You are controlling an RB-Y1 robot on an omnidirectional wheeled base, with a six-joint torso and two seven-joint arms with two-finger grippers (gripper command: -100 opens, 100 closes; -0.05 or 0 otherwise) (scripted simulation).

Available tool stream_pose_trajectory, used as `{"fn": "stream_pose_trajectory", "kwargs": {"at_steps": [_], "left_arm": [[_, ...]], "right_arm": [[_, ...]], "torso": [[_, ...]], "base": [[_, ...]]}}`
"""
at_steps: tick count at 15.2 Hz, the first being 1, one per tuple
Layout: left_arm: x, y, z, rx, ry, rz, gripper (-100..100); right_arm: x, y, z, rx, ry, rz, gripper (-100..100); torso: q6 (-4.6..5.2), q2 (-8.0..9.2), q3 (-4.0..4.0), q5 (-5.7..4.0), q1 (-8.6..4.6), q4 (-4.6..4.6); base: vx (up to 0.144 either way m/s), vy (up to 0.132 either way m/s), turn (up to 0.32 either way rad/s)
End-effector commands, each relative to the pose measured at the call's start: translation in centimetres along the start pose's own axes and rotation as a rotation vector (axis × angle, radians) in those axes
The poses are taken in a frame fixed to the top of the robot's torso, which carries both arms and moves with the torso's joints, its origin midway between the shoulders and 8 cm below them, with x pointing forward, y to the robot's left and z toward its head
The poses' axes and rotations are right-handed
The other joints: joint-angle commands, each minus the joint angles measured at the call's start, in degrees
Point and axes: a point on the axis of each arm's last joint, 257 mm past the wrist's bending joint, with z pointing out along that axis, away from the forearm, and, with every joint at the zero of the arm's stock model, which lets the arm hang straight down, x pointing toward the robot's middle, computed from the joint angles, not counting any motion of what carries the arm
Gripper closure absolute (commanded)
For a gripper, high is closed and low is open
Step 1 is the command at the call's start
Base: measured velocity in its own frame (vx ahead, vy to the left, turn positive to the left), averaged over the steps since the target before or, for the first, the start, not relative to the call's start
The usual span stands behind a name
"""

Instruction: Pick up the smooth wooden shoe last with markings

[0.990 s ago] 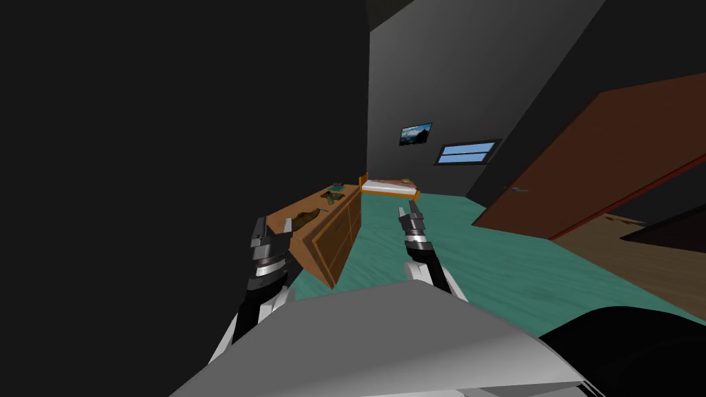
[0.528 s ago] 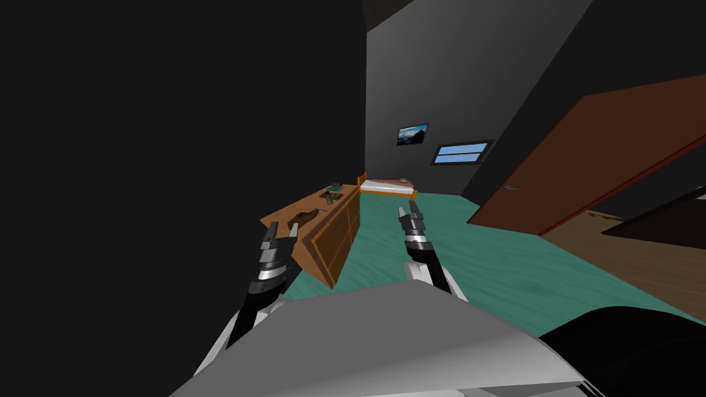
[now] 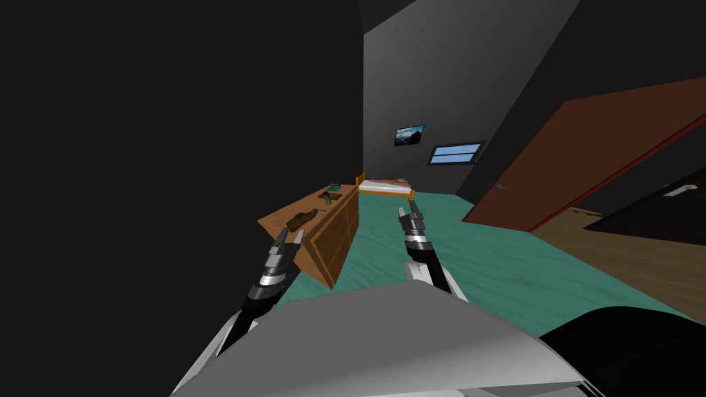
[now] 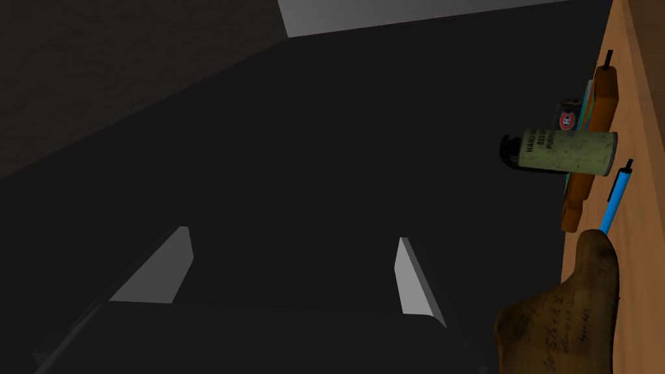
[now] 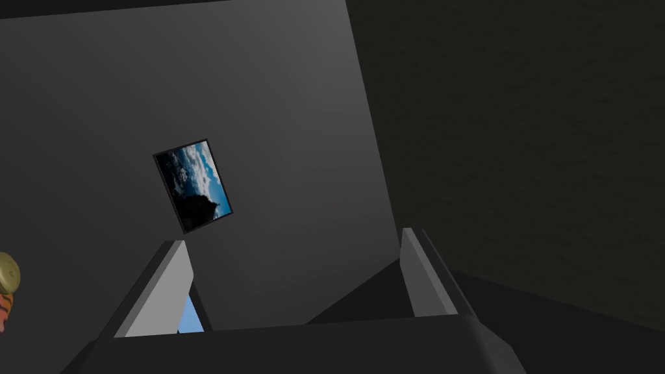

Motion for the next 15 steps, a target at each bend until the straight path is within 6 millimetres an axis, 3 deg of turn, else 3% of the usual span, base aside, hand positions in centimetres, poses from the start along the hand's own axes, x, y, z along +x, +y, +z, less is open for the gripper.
{"fn": "stream_pose_trajectory", "kwargs": {"at_steps": [1, 3, 4, 7, 8, 10, 11, 14, 15], "left_arm": [[0.4, 1.4, -1.2, -0.047, 0.043, -0.005, -100], [0.7, 1.5, -1.3, -0.058, 0.080, 0.009, -100], [0.9, 2.8, -2.5, -0.097, 0.100, -0.002, -100], [1.2, 2.9, -2.7, -0.111, 0.145, 0.014, -100], [1.4, 4.2, -4.1, -0.156, 0.175, 0.006, -100], [1.6, 4.3, -4.3, -0.168, 0.214, 0.020, -100], [1.7, 5.5, -5.9, -0.212, 0.233, 0.008, -100], [1.8, 5.6, -6.1, -0.229, 0.284, 0.027, -100], [1.8, 6.7, -7.8, -0.276, 0.308, 0.016, -100]], "right_arm": [[0.0, 0.0, 0.0, 0.000, 0.000, 0.000, 0], [0.0, 0.0, 0.0, 0.000, 0.000, 0.000, 0], [0.0, 0.0, 0.0, 0.000, 0.000, 0.000, 0], [0.0, 0.0, 0.0, 0.000, 0.000, 0.000, 0], [0.0, 0.0, 0.0, 0.000, 0.000, 0.000, 0], [0.0, 0.0, 0.0, 0.000, 0.000, 0.000, 0], [0.0, 0.0, 0.0, 0.000, 0.000, 0.000, 0], [0.0, 0.0, 0.0, 0.000, 0.000, 0.000, 0], [0.0, 0.0, 0.0, 0.000, 0.000, 0.000, 0]], "torso": [[0.00, 0.00, 0.00, 0.00, 0.00, 0.00], [0.01, 0.02, 0.01, 0.00, 0.00, 0.00], [0.00, 0.01, 0.00, 0.00, 0.00, 0.00], [0.00, 0.01, 0.01, 0.00, 0.02, 0.00], [0.00, -0.01, 0.00, 0.00, 0.00, 0.00], [0.01, 0.00, 0.00, 0.00, 0.00, 0.00], [0.00, 0.00, 0.00, 0.00, 0.00, 0.00], [0.00, 0.01, 0.00, 0.00, 0.01, 0.00], [0.00, -0.01, 0.00, 0.00, 0.00, 0.00]], "base": [[-0.012, 0.005, -0.067], [-0.013, 0.006, -0.048], [-0.013, 0.008, -0.044], [-0.011, 0.008, -0.033], [-0.009, 0.003, -0.067], [-0.012, 0.007, -0.045], [-0.013, 0.007, -0.060], [-0.012, 0.007, -0.031], [-0.009, 0.005, -0.080]]}}
